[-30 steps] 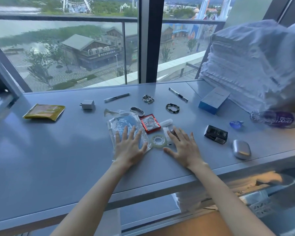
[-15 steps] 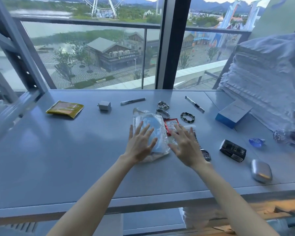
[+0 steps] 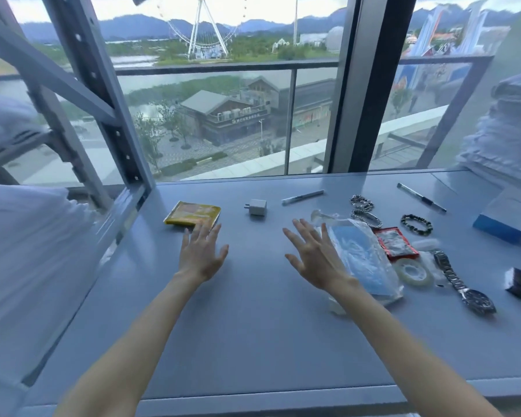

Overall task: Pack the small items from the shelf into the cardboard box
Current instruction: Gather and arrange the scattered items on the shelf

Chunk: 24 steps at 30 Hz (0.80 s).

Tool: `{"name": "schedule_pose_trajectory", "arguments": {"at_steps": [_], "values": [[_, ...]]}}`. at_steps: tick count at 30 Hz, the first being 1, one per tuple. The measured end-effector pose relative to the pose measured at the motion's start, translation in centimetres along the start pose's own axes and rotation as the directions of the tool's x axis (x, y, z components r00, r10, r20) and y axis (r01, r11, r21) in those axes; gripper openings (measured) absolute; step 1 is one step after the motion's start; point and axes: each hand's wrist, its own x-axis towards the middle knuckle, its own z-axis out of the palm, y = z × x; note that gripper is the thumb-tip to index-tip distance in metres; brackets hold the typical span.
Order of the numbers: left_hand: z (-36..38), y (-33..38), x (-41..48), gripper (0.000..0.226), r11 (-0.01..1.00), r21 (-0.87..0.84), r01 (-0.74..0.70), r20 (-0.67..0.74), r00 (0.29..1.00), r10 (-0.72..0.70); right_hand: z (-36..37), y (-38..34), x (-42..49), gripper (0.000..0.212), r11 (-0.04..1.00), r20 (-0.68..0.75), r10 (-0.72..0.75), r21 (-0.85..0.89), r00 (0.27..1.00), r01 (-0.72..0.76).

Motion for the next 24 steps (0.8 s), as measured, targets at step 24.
{"name": "schedule_pose_trajectory", "arguments": {"at_steps": [24], "values": [[4.6, 9.1, 8.5, 0.066, 0.904, -0.101, -0.416, 0.157, 0.89, 0.428, -0.4, 7.3, -5.7, 0.052, 0.924, 0.065, 0.38, -0.085, 0.923, -0.374]]}}
